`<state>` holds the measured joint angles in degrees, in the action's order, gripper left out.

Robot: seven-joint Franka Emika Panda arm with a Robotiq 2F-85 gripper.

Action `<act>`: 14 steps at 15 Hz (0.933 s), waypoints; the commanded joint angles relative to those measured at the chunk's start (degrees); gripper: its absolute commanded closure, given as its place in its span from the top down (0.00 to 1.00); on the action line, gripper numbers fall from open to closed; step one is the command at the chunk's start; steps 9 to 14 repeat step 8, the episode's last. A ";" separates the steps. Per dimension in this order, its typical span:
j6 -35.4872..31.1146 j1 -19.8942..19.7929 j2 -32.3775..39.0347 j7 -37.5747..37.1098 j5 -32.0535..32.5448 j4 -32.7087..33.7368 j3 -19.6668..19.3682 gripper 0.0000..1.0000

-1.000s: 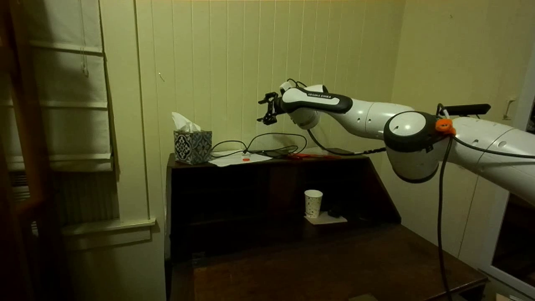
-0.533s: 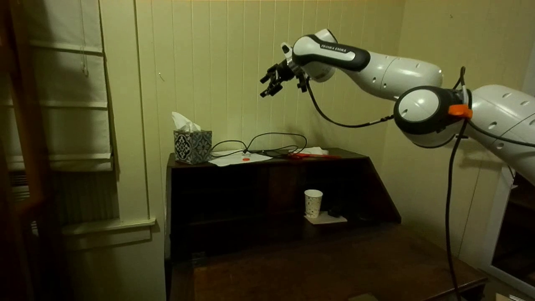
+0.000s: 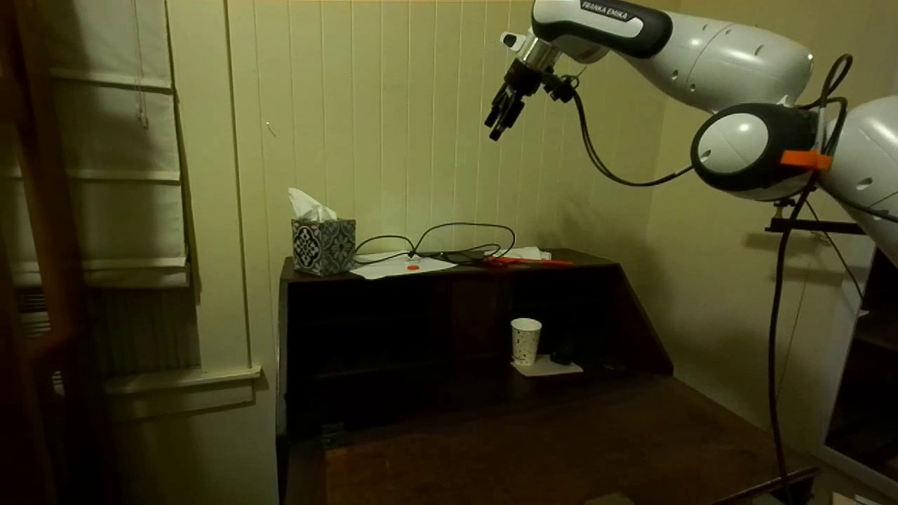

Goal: Put the cable on the top shelf

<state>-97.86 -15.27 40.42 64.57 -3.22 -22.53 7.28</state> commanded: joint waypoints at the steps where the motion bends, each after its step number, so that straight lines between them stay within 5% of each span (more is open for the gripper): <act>1: 11.75 -0.66 -3.58 -4.92 -1.58 -2.38 -1.97 1.00; 4: 20.53 -0.80 -3.99 -9.37 -0.83 -2.41 -3.25 1.00; 5: 16.85 -0.28 -2.47 -6.55 -0.97 -0.35 -2.81 1.00; 14: 17.22 -0.24 -2.35 -6.82 -0.90 -0.38 -3.04 1.00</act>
